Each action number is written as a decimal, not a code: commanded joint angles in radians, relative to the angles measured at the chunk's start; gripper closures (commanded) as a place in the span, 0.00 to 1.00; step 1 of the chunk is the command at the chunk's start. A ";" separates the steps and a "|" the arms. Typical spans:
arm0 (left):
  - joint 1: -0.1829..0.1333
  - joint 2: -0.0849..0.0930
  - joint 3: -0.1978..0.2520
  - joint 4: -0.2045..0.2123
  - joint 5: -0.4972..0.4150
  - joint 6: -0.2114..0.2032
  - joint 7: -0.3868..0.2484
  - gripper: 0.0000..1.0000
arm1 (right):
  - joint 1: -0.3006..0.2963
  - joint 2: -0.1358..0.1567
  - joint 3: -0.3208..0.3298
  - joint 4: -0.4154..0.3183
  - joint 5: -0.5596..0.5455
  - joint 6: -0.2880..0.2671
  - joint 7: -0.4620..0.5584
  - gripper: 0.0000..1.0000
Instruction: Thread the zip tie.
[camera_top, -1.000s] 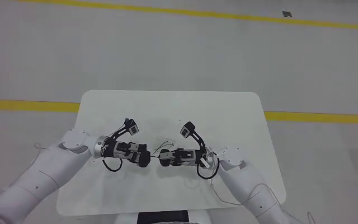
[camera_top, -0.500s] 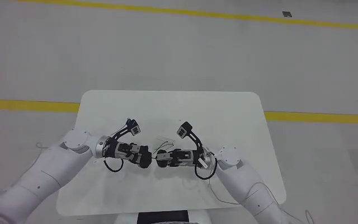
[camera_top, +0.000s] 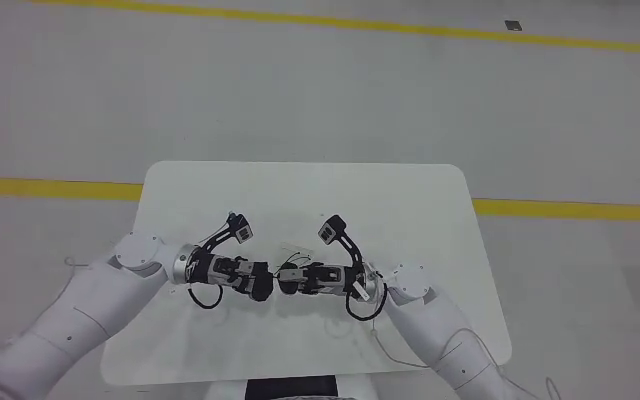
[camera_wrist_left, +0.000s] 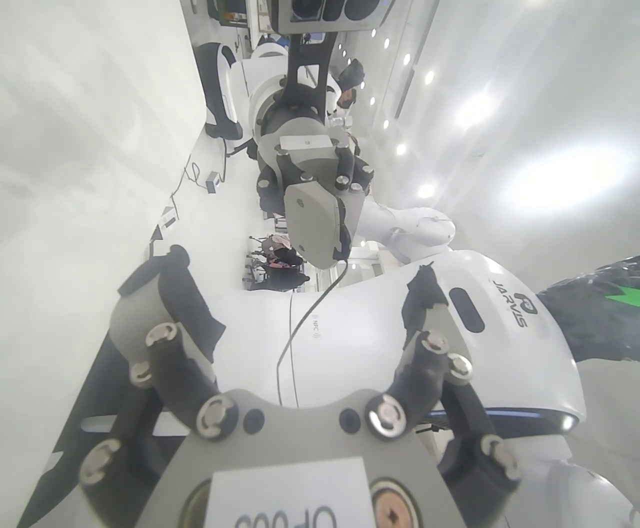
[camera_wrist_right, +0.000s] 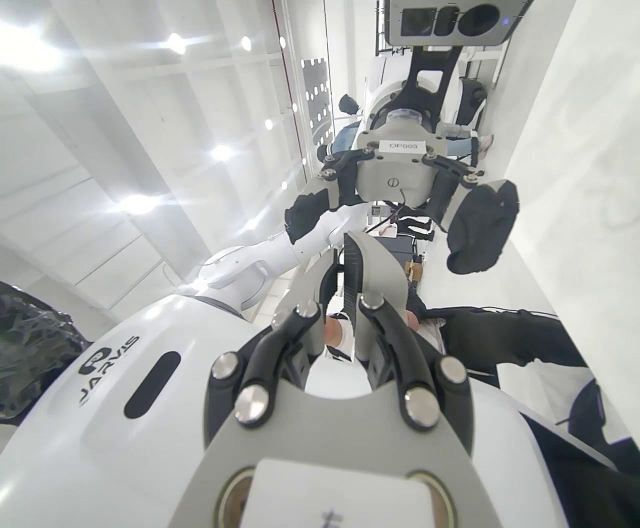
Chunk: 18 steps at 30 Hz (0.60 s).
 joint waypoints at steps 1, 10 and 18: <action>0.001 -0.001 -0.001 0.001 -0.008 -0.002 -0.008 0.00 | -0.002 0.000 0.002 0.000 0.004 -0.007 -0.002 1.00; -0.005 -0.005 0.014 0.007 -0.029 0.004 -0.025 0.00 | -0.007 -0.002 0.006 -0.002 0.028 -0.031 0.008 1.00; -0.012 -0.004 0.028 0.007 -0.048 -0.003 -0.025 0.01 | -0.004 -0.001 0.003 0.002 0.018 -0.020 0.021 1.00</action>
